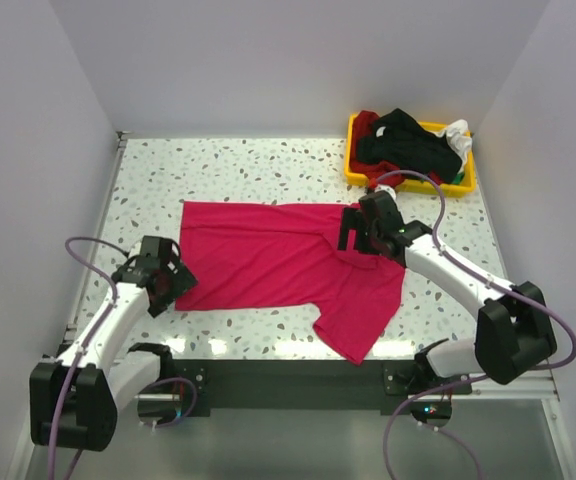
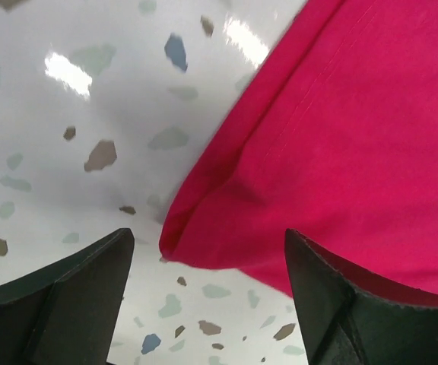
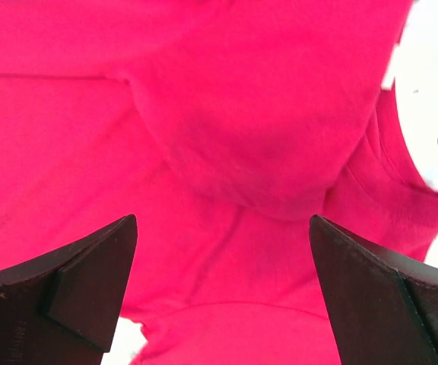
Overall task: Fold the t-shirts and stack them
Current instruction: Fold the tshirt
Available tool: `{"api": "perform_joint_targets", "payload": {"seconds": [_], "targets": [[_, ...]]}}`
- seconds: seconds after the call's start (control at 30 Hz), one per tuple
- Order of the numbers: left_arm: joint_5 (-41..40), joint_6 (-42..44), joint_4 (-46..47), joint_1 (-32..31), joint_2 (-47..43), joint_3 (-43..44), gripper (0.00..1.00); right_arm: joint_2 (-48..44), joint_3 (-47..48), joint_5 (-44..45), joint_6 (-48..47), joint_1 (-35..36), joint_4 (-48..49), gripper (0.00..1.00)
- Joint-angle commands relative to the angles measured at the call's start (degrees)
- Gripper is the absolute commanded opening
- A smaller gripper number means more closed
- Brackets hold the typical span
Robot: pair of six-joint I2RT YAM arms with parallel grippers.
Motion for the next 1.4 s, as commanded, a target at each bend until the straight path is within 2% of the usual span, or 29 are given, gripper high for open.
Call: {"api": "perform_joint_targets", "payload": {"seconds": [0.0, 0.1, 0.13, 0.23, 0.27, 0.57, 0.6, 0.73, 0.9, 1.07, 1.13, 1.37], "targets": [[2.7, -4.6, -0.6, -1.9, -2.6, -3.0, 0.84, -2.5, -0.5, 1.5, 1.3, 0.0, -0.8, 0.99], [0.8, -6.8, -1.9, -1.9, 0.0, -2.7, 0.76, -2.6, -0.8, 1.3, 1.6, 0.0, -1.5, 0.98], [-0.7, -7.6, -3.2, -1.9, 1.4, -2.5, 0.69, -2.7, -0.9, 1.7, 1.7, 0.0, -1.6, 0.99], [-0.3, -7.8, -3.2, -1.9, 2.8, -3.2, 0.61, -2.5, -0.2, 2.6, 1.9, 0.0, -3.0, 0.99], [0.3, -7.9, -2.7, -1.9, 2.8, -3.4, 0.54, -2.4, 0.0, 2.6, 1.8, 0.0, -3.3, 0.99], [-1.5, -9.7, -2.6, -1.8, 0.3, -4.3, 0.24, -2.7, -0.6, 1.2, 1.9, 0.4, -6.6, 0.98], [-1.8, -9.7, -2.7, -1.9, 0.5, -4.0, 0.22, -3.2, -0.4, 1.5, 1.6, 1.9, -7.2, 0.99], [-4.3, -10.2, -3.5, -1.8, 2.1, -2.7, 0.02, -3.9, 0.8, 2.7, 0.7, 9.6, -13.5, 0.99], [-6.4, -9.6, -3.6, -1.9, 1.3, -1.1, 0.0, -5.5, -2.7, 1.4, 1.3, 21.7, -19.3, 0.98], [-5.6, -8.7, -2.4, -1.8, 1.2, -1.1, 0.0, -2.0, -5.5, -1.2, 3.5, 33.9, -24.2, 0.97], [-5.5, -8.3, -2.0, -1.9, 1.2, -1.3, 0.0, -1.3, -6.1, -2.1, 4.7, 35.8, -24.8, 0.95], [-6.2, -8.5, -2.3, -1.9, 0.5, -1.3, 0.0, -0.5, -12.3, -7.3, 7.2, 37.4, -21.9, 0.68]]}}
